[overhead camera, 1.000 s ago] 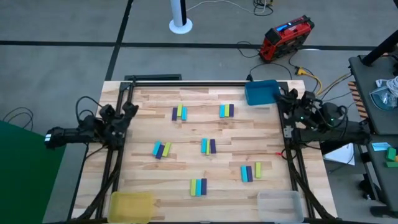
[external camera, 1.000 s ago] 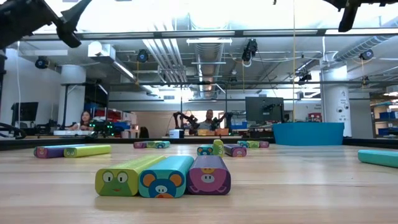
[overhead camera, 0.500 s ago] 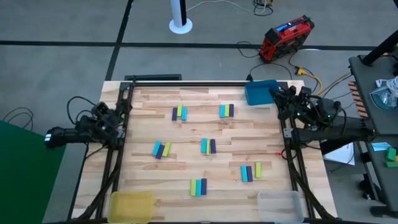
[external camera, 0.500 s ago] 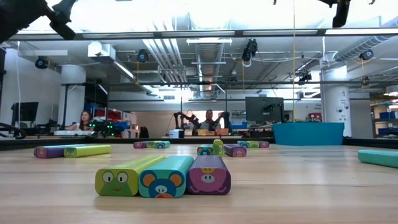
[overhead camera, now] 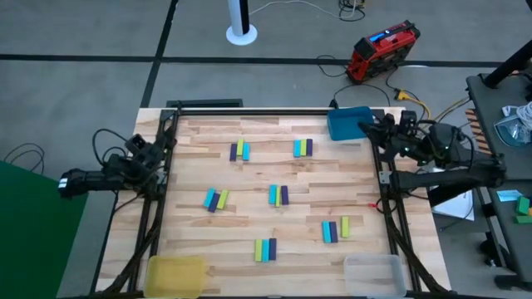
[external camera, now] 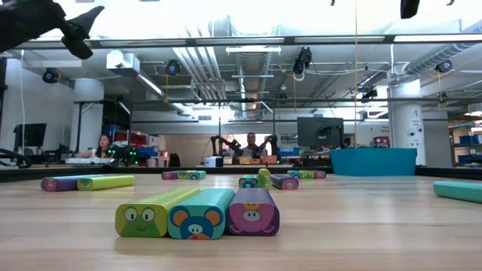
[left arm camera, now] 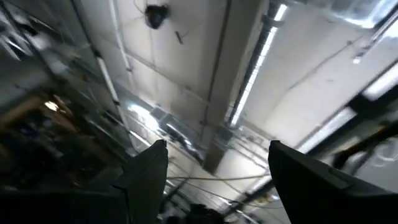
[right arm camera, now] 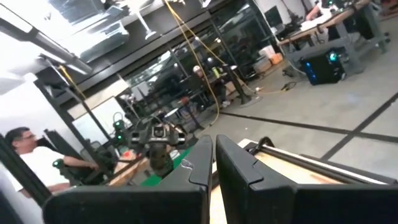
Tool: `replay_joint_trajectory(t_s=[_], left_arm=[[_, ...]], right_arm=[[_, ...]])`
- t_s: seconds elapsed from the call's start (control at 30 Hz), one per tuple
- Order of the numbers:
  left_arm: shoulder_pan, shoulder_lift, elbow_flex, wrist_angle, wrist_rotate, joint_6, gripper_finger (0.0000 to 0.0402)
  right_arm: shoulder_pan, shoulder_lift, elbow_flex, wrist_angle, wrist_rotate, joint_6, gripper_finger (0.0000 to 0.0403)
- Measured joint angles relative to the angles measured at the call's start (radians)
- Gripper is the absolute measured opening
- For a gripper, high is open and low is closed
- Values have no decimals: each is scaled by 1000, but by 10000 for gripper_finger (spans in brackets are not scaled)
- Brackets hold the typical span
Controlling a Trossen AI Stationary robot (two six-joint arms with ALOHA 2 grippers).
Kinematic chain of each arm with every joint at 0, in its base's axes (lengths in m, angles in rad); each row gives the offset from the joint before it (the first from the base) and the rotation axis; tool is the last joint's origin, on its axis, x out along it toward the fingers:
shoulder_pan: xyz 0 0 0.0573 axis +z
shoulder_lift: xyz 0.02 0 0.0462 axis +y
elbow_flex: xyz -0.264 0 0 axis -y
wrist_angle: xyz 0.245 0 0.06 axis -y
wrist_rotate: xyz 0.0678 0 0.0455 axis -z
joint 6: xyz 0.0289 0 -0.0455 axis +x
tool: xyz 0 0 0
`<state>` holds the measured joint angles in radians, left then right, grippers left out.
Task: Sort blocks
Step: Put the violet block into the blue bin
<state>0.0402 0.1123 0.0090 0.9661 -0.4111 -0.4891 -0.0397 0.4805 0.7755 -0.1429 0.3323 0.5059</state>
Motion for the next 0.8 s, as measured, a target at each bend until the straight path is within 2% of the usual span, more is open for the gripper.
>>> replay_joint_trajectory(t_s=[0.2, 0.37, 0.43, 0.53, 0.73, 0.8], left_arm=[[0, 0, 0, -5, -202, 33, 254], [0, 7, 0, -18, -318, -25, 254], [0, 11, 0, -48, -336, -36, 254], [0, 11, 0, -105, -337, -44, 254], [0, 11, 0, -117, -337, -54, 254], [0, 11, 0, -116, -337, -117, 254]], right_arm=[[0, 0, 3, 4, 8, -16, 13], [0, 0, 3, 5, 7, 85, 13], [0, 0, 3, 5, 8, 87, 13], [-2, 1, 3, 4, 21, 9, 13], [-2, 0, 3, 3, 27, -108, 13], [-2, 0, 3, 3, 27, -133, 13]])
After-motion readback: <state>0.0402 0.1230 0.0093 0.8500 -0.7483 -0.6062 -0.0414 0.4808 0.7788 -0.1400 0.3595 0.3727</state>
